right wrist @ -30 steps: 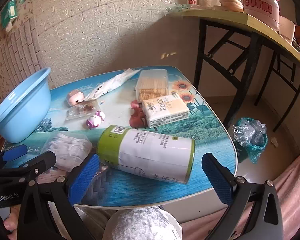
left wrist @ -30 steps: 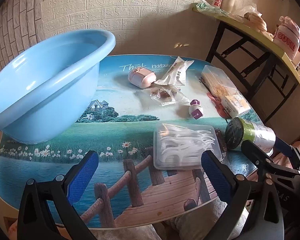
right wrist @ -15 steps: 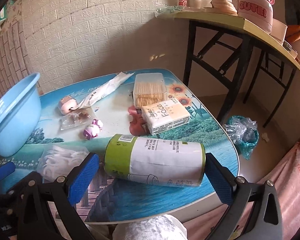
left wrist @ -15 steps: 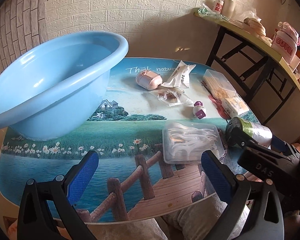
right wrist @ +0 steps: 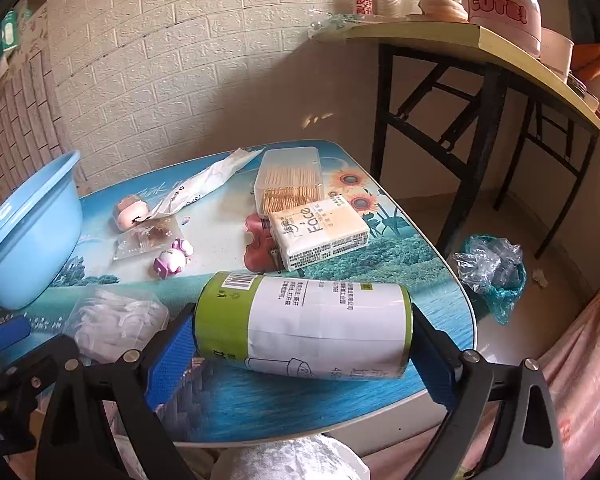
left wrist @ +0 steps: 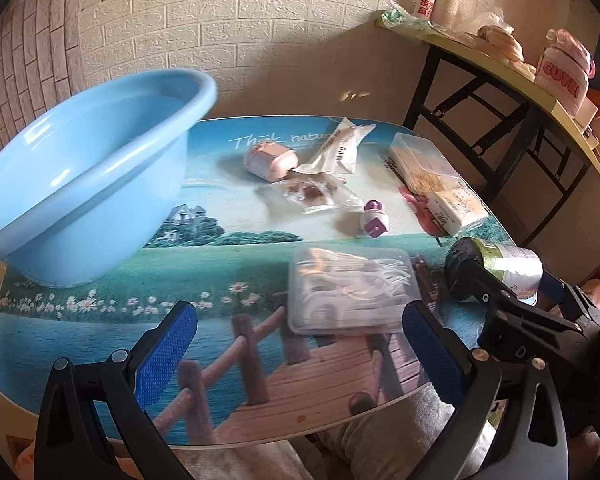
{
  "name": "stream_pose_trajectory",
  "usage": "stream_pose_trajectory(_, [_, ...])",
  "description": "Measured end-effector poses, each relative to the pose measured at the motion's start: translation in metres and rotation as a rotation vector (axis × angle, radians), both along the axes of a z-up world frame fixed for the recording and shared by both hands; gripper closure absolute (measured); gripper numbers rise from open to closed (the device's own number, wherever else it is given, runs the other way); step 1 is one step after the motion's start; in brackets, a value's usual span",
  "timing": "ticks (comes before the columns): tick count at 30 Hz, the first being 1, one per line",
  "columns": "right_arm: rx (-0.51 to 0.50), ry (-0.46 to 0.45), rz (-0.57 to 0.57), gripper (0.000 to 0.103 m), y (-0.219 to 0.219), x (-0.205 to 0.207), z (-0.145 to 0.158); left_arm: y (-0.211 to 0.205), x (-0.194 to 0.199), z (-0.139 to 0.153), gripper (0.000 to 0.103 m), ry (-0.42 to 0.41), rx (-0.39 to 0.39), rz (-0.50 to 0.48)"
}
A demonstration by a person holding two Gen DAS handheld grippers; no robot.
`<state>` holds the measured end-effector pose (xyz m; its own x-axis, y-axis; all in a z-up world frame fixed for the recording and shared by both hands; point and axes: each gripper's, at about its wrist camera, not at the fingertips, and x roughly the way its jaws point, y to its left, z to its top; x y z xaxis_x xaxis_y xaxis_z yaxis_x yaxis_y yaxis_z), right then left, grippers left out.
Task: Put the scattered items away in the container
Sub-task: 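Grasp the clear floss-pick box with the left tool while the right tool grasps the green-white canister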
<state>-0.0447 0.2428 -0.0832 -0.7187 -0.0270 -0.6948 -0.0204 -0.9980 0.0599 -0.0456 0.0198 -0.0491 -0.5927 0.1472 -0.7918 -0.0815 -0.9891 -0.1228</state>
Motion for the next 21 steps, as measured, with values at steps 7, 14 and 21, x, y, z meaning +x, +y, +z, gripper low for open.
stream_pose_trajectory(7, [0.005,0.008,0.041,0.006,0.018,0.000,-0.001,0.024,-0.010,-0.008,0.000,0.003,-0.032,-0.012])
stream_pose_trajectory(14, [0.001,0.029,0.093,0.006,0.034,-0.003,-0.003,0.027,-0.022,-0.022,0.000,-0.031,-0.021,0.026])
stream_pose_trajectory(21, [-0.028,0.063,0.146,0.006,0.040,-0.001,-0.004,0.042,-0.026,-0.030,0.000,0.016,-0.121,0.064])
